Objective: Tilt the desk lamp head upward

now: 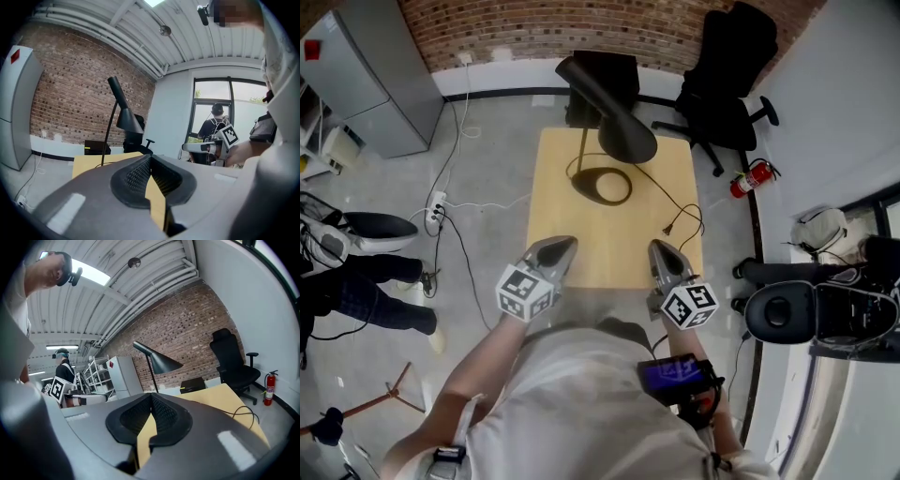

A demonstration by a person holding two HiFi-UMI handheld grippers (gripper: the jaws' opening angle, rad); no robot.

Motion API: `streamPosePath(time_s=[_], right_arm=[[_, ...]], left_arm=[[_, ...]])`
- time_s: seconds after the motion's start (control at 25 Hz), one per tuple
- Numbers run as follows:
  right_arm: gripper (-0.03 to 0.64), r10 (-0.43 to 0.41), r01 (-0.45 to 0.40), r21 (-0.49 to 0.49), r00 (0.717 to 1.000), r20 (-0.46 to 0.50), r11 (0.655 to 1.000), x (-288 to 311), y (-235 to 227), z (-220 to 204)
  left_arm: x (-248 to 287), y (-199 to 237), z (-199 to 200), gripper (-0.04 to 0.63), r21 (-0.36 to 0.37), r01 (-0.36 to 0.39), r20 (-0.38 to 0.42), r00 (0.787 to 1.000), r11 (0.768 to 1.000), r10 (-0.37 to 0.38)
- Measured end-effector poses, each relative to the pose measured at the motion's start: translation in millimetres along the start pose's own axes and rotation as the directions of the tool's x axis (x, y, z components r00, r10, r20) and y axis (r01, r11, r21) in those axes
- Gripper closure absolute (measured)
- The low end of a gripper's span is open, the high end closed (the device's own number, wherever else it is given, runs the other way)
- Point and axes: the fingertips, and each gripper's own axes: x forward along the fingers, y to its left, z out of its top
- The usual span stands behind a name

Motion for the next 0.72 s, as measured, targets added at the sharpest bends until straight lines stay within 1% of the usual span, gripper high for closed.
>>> streamPosePath(time_s=[0.12, 0.28, 0.48, 0.72], right_arm=[[0.604, 0.011, -0.011, -0.020, 1.000, -0.017, 1.000, 10, -6, 1], [0.604, 0.063, -0.066, -0.061, 0.997, -0.043, 0.996, 29, -6, -1], [0.604, 0.120, -0.122, -0.056, 0.992, -0.032, 0.991, 58, -16, 12], [0.604, 0.164, -0.170, -0.160, 0.985, -0.052, 0.972, 81, -37, 32]], left_arm=[[5, 6, 0, 0.594, -0.004, -0.019, -0.004, 1.000, 1.000, 0.019], [12, 12, 3, 0.594, 0.023, -0.049, 0.000, 0.999, 0.999, 0.049], [27, 23, 16, 0.594, 0.031, -0.084, 0.005, 0.996, 0.996, 0.084], [58, 39, 36, 0.594, 0.043, -0.122, -0.001, 0.992, 0.992, 0.122]])
